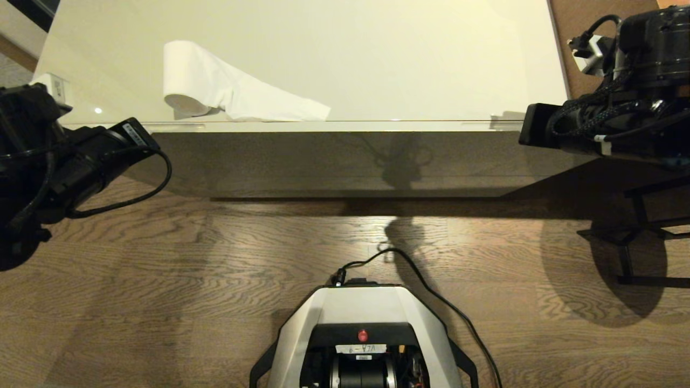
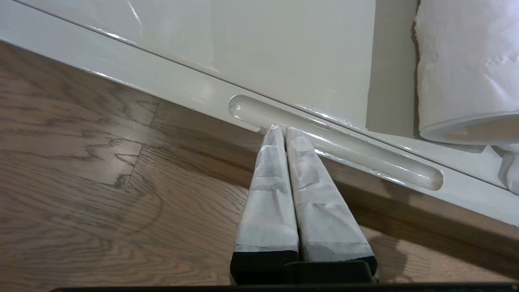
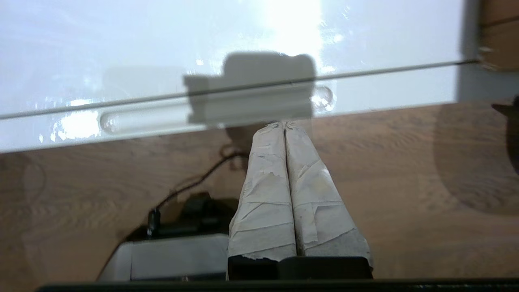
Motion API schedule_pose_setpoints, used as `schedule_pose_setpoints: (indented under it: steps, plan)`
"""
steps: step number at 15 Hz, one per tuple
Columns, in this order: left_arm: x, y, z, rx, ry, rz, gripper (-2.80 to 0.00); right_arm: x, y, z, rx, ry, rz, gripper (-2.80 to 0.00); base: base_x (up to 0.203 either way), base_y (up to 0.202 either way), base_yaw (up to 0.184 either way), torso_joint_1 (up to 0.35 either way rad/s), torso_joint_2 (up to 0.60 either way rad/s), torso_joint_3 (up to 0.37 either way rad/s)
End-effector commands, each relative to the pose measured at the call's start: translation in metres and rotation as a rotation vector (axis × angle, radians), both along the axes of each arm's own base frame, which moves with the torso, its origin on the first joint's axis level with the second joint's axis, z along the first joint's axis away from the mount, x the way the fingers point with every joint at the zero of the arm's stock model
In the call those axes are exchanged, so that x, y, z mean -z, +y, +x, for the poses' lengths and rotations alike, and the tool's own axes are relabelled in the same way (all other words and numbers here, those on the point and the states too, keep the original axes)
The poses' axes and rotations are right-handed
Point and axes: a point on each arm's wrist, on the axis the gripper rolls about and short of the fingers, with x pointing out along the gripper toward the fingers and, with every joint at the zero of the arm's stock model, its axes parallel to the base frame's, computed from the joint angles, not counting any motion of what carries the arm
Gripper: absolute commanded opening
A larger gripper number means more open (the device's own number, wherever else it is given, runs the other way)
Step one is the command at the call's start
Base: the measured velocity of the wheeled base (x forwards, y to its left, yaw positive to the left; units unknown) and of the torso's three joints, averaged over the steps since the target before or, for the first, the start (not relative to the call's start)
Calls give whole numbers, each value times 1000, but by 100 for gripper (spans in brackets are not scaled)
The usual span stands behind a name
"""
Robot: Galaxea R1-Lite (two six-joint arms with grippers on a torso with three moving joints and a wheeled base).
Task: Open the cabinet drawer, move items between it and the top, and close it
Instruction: Open the drawer
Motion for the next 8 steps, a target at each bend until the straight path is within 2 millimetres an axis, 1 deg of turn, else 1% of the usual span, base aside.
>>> schedule_pose_setpoints:
  steps: [1, 3, 5, 6, 8]
  plan:
    - [-2, -2, 1, 6, -18, -18, -280, 13, 6, 17, 9, -42, 6, -280, 0, 0, 0, 0, 0, 0]
    - [-5, -3, 1, 10, -36, -20, -280, 15, 7, 20, 17, -57, -9, -280, 0, 0, 0, 0, 0, 0]
    - [-12, -8, -2, 27, -63, -21, -280, 4, 5, 15, 14, -123, -28, -280, 0, 0, 0, 0, 0, 0]
    - [-14, -11, -2, 38, -69, -21, -280, 5, 5, 15, 10, -120, -49, -280, 0, 0, 0, 0, 0, 0]
    - [-12, -15, 0, 50, -63, -22, -280, 6, 5, 15, 9, -121, -54, -280, 0, 0, 0, 0, 0, 0]
